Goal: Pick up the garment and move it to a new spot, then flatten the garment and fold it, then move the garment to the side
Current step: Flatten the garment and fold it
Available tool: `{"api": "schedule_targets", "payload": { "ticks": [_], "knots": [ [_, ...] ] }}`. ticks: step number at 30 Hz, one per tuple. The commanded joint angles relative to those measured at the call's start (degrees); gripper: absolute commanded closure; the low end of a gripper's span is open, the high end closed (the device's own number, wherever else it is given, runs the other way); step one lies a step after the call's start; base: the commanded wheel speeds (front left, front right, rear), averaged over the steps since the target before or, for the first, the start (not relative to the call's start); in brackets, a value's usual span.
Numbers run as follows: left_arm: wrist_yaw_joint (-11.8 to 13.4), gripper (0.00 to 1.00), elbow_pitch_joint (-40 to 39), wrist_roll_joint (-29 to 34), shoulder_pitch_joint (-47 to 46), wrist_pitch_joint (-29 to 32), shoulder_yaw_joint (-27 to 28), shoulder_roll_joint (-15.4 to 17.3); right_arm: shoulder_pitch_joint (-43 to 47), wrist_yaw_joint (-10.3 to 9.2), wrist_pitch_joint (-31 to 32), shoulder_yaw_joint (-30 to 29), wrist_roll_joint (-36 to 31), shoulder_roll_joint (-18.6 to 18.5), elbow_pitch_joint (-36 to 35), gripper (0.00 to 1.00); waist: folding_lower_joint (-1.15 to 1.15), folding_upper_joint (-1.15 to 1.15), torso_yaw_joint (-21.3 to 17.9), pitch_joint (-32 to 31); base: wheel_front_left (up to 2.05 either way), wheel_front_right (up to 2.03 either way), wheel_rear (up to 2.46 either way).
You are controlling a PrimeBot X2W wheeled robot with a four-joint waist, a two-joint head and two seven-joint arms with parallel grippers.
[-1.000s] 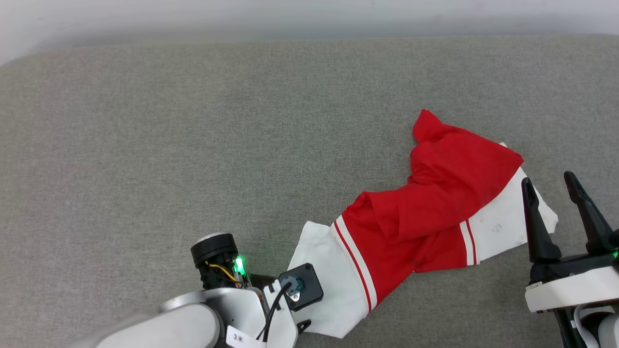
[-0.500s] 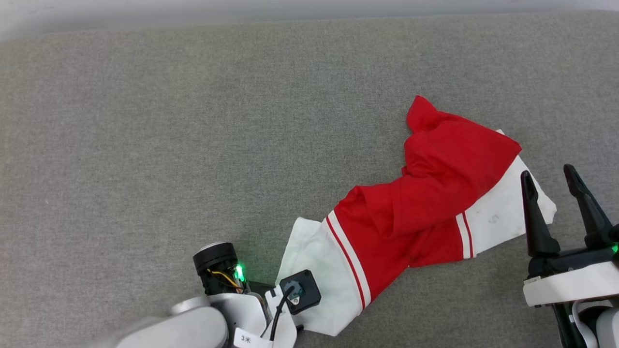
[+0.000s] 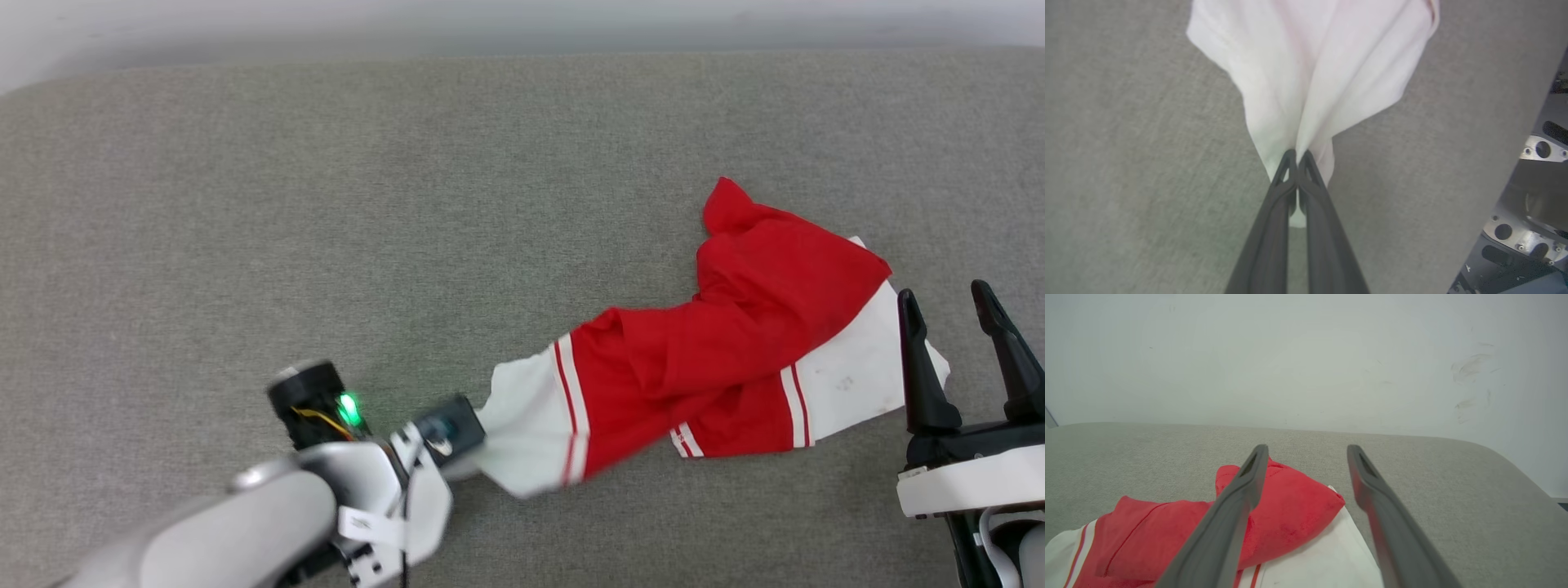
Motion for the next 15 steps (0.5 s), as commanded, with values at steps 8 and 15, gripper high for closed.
{"api": "schedule_targets", "payload": {
  "ticks": [8, 15],
  "knots": [
    [3.68, 1.0, 2.6, -1.06, -0.33, -5.6, 4.89, 4.38, 0.76, -0.06, 0.19, -0.48, 0.21, 0.34, 0.13, 0.0, 0.0, 0.0, 0.82, -0.82, 0.0, 0.0, 0.0],
    [5.69, 1.0, 10.44, -2.76, 1.46, -9.72, 7.44, 7.58, 1.1, -0.06, 0.37, -1.67, -0.26, -0.12, 1.61, 0.0, 0.0, 0.0, 0.48, -0.4, 0.0, 0.0, 0.0]
  ]
}}
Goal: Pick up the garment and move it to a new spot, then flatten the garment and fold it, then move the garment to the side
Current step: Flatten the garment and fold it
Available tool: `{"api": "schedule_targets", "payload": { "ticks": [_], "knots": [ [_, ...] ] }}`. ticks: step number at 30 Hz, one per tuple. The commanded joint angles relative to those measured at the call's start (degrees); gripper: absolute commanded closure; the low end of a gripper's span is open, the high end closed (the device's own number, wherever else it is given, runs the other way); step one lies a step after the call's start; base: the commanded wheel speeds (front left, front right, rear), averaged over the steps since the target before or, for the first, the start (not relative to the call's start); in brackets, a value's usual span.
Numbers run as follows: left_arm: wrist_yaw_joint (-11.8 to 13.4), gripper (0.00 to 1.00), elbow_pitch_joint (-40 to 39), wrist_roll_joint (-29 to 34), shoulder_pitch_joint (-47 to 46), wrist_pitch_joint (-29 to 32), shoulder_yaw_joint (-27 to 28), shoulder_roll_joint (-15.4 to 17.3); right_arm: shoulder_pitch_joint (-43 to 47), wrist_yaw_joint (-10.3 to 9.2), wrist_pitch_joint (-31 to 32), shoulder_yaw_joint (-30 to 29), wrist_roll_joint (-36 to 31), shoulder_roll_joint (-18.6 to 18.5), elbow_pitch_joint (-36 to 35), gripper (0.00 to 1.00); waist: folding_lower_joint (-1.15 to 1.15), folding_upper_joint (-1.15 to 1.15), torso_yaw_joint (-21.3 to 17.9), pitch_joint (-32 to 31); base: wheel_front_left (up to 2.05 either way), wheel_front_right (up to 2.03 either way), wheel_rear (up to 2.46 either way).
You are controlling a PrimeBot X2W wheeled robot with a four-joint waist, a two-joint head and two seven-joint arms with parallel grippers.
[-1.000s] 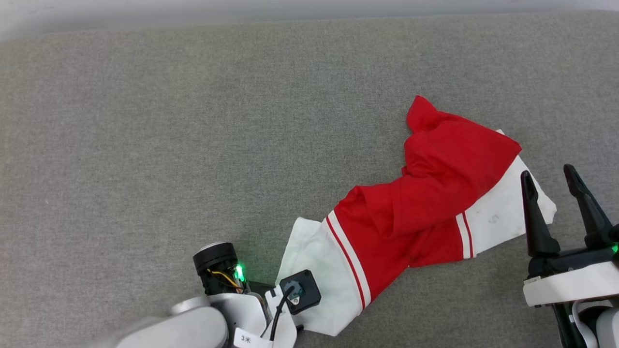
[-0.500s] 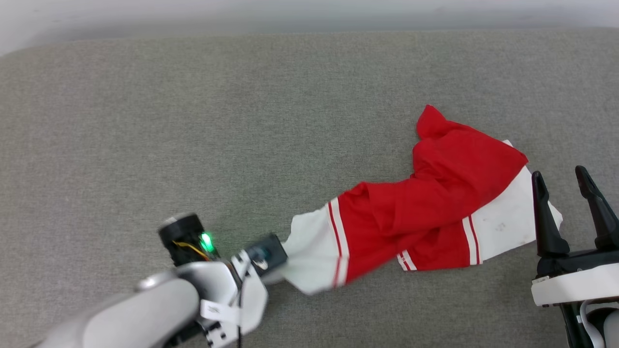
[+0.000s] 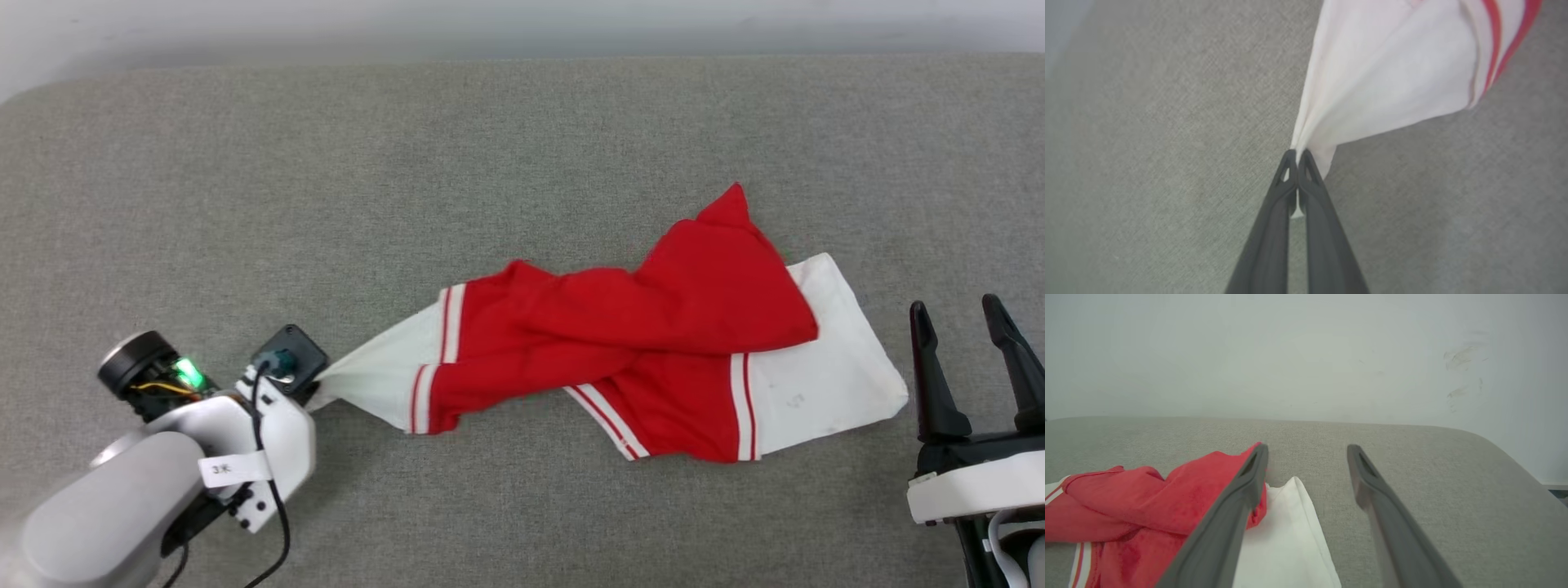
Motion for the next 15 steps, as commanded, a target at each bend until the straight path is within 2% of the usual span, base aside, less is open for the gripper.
{"api": "schedule_targets", "payload": {
  "ticks": [1, 5, 7, 12, 13, 14, 15],
  "knots": [
    [0.4, 1.0, 0.86, -0.37, 0.76, -0.6, 0.52, 0.63, 0.45, -0.06, -0.02, -0.23, -0.25, -0.19, 0.16, 0.0, 0.0, 0.0, -0.05, 0.09, 0.0, 0.0, 0.0],
    [1.2, 1.0, 7.94, -0.82, 1.63, -3.38, 1.34, 2.0, 0.5, -0.06, 0.34, -0.77, -0.57, -0.31, 1.32, 0.0, 0.0, 0.0, -0.31, 0.35, 0.0, 0.0, 0.0],
    [1.75, 1.0, 8.93, -0.58, 1.97, -3.41, 1.31, 2.19, 0.68, -0.06, 0.42, -1.0, -0.72, -0.34, 1.6, 0.0, 0.0, 0.0, -0.26, 0.25, 0.0, 0.0, 0.0],
    [1.82, 1.0, 9.16, -3.77, 4.6, -4.99, 1.82, 0.09, 0.93, -0.06, 0.92, -1.48, -0.78, -0.39, 2.14, 0.0, 0.0, 0.0, 0.2, -0.59, 0.0, 0.0, 0.0],
    [2.35, 0.84, 9.24, -4.57, 5.29, -6.0, 2.26, -0.69, 0.8, -0.06, 1.12, -1.43, -0.73, -0.44, 2.15, 0.0, 0.0, 0.0, 0.28, -0.93, 0.0, 0.0, 0.0],
    [2.87, 0.0, 9.27, -4.68, 5.85, -7.16, 2.48, -1.11, 0.63, -0.06, 1.3, -1.38, -0.64, -0.65, 2.16, 0.0, 0.0, 0.0, 0.31, -1.33, 0.0, 0.0, 0.0],
    [3.74, 0.0, 9.15, -5.03, 6.48, -8.7, 3.01, -1.62, 0.43, -0.06, 1.37, -1.33, -0.48, -0.95, 2.06, 0.0, 0.0, 0.0, 0.35, -1.73, 0.0, 0.0, 0.0]
  ]
}}
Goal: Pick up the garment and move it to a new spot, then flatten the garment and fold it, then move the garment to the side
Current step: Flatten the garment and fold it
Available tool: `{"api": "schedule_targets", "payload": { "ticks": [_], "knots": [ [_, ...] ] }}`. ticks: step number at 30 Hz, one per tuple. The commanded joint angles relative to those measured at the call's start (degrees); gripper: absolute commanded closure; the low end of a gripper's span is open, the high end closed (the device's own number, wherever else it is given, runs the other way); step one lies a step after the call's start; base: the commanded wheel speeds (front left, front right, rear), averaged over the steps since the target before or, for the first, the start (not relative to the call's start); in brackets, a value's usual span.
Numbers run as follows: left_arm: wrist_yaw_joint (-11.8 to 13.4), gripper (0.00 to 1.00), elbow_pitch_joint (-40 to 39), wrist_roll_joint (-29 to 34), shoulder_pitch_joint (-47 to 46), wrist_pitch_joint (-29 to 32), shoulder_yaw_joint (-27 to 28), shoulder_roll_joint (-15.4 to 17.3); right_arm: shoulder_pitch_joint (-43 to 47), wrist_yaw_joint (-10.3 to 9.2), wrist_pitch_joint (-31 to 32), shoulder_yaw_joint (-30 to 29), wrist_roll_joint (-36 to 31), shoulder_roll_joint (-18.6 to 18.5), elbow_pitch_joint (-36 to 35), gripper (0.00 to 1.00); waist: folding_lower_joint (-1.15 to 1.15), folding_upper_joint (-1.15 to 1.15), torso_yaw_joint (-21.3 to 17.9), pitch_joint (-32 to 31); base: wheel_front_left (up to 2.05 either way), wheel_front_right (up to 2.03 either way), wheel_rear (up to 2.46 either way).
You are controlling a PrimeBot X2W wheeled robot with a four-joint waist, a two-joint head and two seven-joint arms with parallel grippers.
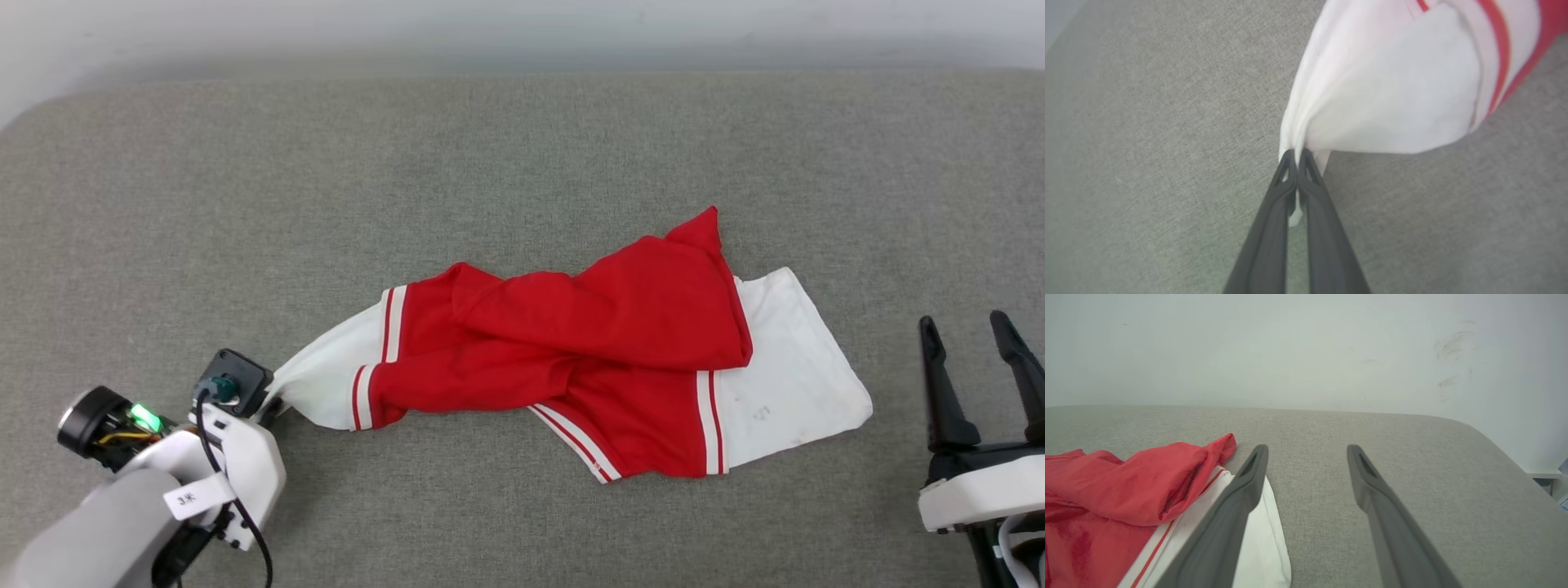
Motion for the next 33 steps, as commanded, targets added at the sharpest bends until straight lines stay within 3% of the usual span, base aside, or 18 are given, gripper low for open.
{"api": "schedule_targets", "payload": {
  "ticks": [1, 4, 10, 15, 21, 27, 28, 33],
  "knots": [
    [0.85, 0.0, -0.3, -0.34, 1.38, -1.33, 0.33, -0.71, -0.27, -0.06, -0.04, -0.19, 0.13, -0.77, -0.28, 0.0, 0.0, 0.0, 0.15, -0.76, 0.0, 0.0, 0.0],
    [4.16, 0.0, -2.01, -1.69, 3.68, -6.49, 2.48, -2.15, -0.83, -0.06, 0.67, -0.79, 0.41, -2.47, -1.09, 0.0, 0.0, 0.0, 0.39, -2.17, 0.0, 0.0, 0.0],
    [10.5, 0.0, -8.74, -1.15, 8.04, -13.16, 4.61, -1.75, -2.11, -0.06, 5.26, -2.31, 1.43, -8.31, -5.26, 0.0, 0.0, 0.0, 1.55, -4.41, 0.0, 0.0, 0.0],
    [15.69, 0.0, -16.21, -0.87, 10.78, -15.74, 6.11, -1.16, -3.24, -0.06, 13.9, 1.37, 4.83, -15.02, -8.66, 0.0, 0.0, 0.0, 2.35, -5.04, 0.0, 0.0, 0.0],
    [22.06, 0.0, -21.07, 0.64, 13.14, -20.3, 9.19, -1.48, -4.97, -0.07, 28.44, 9.29, 12.38, -25.07, -9.61, 0.0, 0.0, 0.0, 3.22, -5.03, 0.0, 0.0, 0.0],
    [26.91, 0.0, -23.34, 2.54, 15.4, -22.31, 14.28, -4.74, -6.25, -0.07, 43.99, 16.63, 21.03, -31.64, -8.35, 0.0, 0.0, 0.0, 4.11, -3.5, 0.0, 0.0, 0.0],
    [28.44, 0.0, -25.08, 5.68, 16.53, -22.47, 18.63, -7.48, -7.26, -0.07, 49.15, 18.81, 23.85, -32.57, -6.59, 0.0, 0.0, 0.0, 4.75, -2.27, 0.0, 0.0, 0.0],
    [27.76, 0.0, -25.92, 11.42, 19.95, -22.49, 25.1, -12.25, -10.36, -0.07, 51.73, 22.67, 24.77, -31.72, -1.47, 0.0, 0.0, 0.0, 6.23, -0.31, 0.0, 0.0, 0.0]
  ]
}}
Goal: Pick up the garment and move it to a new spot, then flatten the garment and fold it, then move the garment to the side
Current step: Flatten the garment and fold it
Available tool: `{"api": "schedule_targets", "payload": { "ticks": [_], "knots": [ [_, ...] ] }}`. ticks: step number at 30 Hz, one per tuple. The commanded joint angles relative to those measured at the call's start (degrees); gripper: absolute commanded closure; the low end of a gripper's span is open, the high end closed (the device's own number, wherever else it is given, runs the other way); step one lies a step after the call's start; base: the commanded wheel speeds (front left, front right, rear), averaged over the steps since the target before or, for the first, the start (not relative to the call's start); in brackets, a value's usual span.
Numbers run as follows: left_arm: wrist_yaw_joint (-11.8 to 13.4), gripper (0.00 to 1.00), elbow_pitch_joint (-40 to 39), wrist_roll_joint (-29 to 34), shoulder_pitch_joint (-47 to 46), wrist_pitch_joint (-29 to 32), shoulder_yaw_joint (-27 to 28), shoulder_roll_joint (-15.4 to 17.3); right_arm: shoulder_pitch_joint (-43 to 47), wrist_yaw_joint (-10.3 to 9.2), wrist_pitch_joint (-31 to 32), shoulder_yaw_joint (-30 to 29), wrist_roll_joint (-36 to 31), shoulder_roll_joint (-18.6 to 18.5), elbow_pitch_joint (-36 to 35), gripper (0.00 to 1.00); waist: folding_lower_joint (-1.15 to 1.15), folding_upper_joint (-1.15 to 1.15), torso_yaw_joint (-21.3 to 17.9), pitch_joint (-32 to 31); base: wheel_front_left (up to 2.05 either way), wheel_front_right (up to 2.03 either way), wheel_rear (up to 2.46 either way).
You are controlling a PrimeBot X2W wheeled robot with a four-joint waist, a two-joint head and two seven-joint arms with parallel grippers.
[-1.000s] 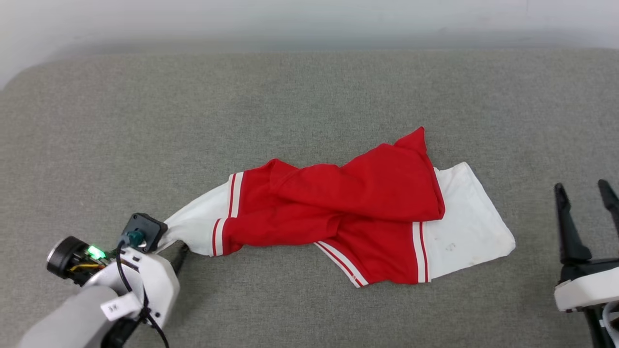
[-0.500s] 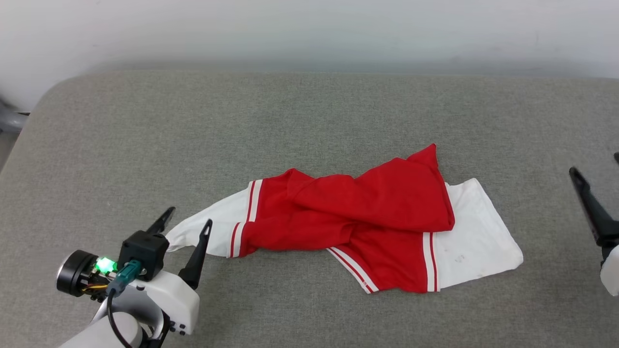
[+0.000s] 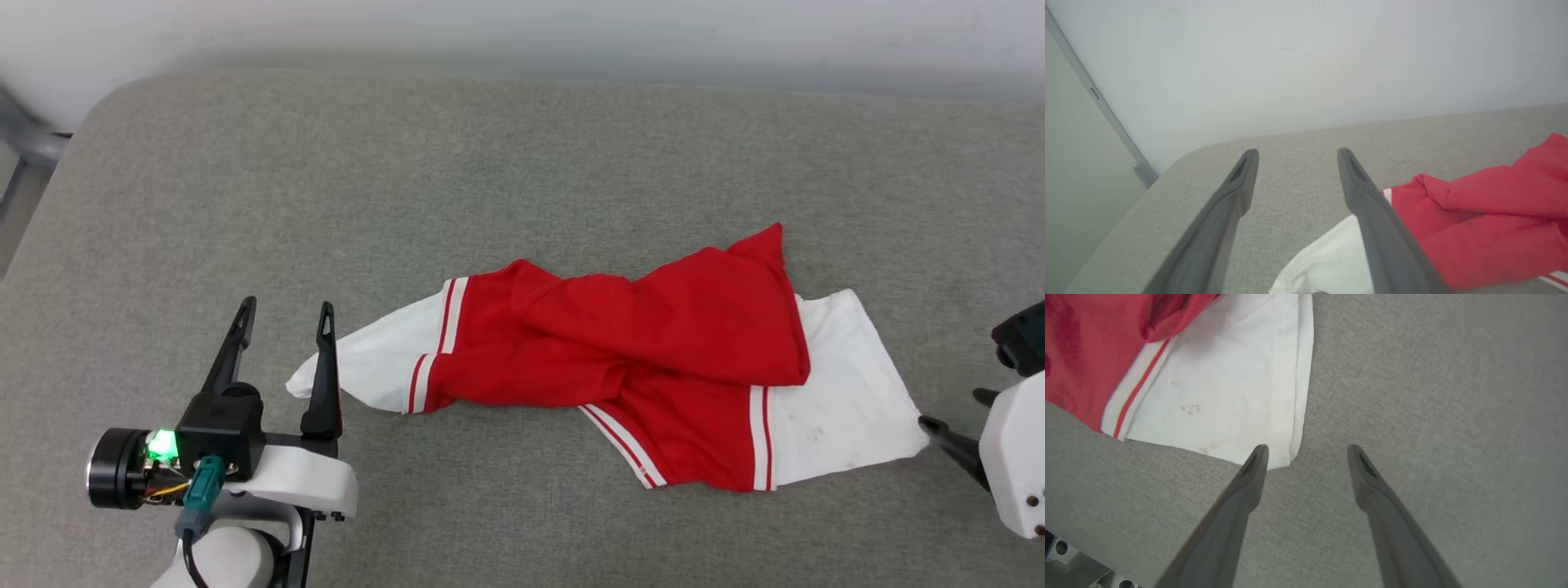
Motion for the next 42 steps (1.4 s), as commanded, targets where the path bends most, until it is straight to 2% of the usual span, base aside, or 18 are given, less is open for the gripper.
{"api": "schedule_targets", "payload": {
  "ticks": [1, 9, 14, 15, 16, 17, 23, 29, 34, 38, 42],
  "knots": [
    [-0.74, 0.0, -0.03, 1.41, 0.81, -0.37, 1.48, -1.3, -1.24, -0.08, -0.22, 0.74, 0.26, 0.88, 1.8, 0.0, 0.0, 0.0, 1.04, 1.01, 0.0, 0.0, 0.0],
    [-6.41, 0.0, 2.2, 7.48, 3.71, -0.32, 8.53, -7.06, -2.88, -0.05, -3.01, 9.03, 1.35, 3.65, 12.4, 0.0, 0.0, 0.0, 3.15, 2.59, 0.0, 0.0, 0.0],
    [-9.59, 0.0, 3.33, 10.4, 4.95, -0.32, 12.62, -9.44, -4.03, 0.05, -8.39, 13.06, 3.19, 5.45, 15.74, 0.0, 0.0, 0.0, 2.73, 2.46, 0.0, 0.0, 0.0],
    [-9.59, 0.0, 3.33, 10.4, 4.95, -0.32, 12.62, -9.44, -4.03, 0.05, -8.39, 13.06, 3.19, 5.45, 15.74, 0.0, 0.0, 0.0, 2.73, 2.46, 0.0, 0.0, 0.0],
    [-10.15, 0.0, 3.59, 10.88, 5.07, -0.32, 13.39, -9.83, -4.49, 0.05, -9.89, 13.63, 3.04, 5.2, 16.14, 0.78, 0.0, 0.0, 2.44, 2.29, 0.0, 0.0, 0.0],
    [-10.82, 0.0, 3.87, 11.31, 5.19, -0.32, 14.13, -10.06, -4.97, 0.05, -11.31, 13.86, 3.19, 4.96, 16.62, 1.0, 0.0, 0.0, 2.13, 2.08, 0.0, 0.0, 0.0],
    [-14.82, 0.0, 4.52, 13.16, 5.78, -0.28, 18.01, -11.2, -5.51, -0.09, -18.31, 11.8, 6.18, 1.84, 18.47, 1.0, 0.0, 0.0, 0.45, 0.21, 0.0, 0.0, 0.0],
    [-18.65, 0.0, 4.81, 14.46, 4.49, -0.27, 20.52, -9.67, -2.57, -0.09, -21.31, 7.98, 9.27, -1.42, 20.58, 1.0, 0.0, 0.0, -1.2, -1.18, 0.0, 0.0, 0.0],
    [-22.63, 0.0, 7.16, 14.49, 2.17, -0.13, 20.07, -7.42, -0.03, -0.09, -22.15, 5.03, 9.66, -2.66, 22.97, 1.0, 0.0, 0.0, -2.23, -1.8, 0.0, 0.0, 0.0],
    [-27.5, 0.0, 9.46, 13.7, -1.27, 3.52, 18.07, -5.11, 1.59, -0.09, -22.52, 3.53, 9.53, -1.71, 23.93, 1.0, 0.0, 0.0, -2.49, -2.1, 0.0, 0.0, 0.0],
    [-34.01, 0.0, 10.96, 10.73, -5.11, 12.83, 15.03, -3.12, 2.37, -0.09, -22.41, 2.71, 8.85, -0.64, 23.78, 1.0, 0.0, 0.0, -2.55, -2.46, 0.0, 0.0, 0.0]
  ]
}}
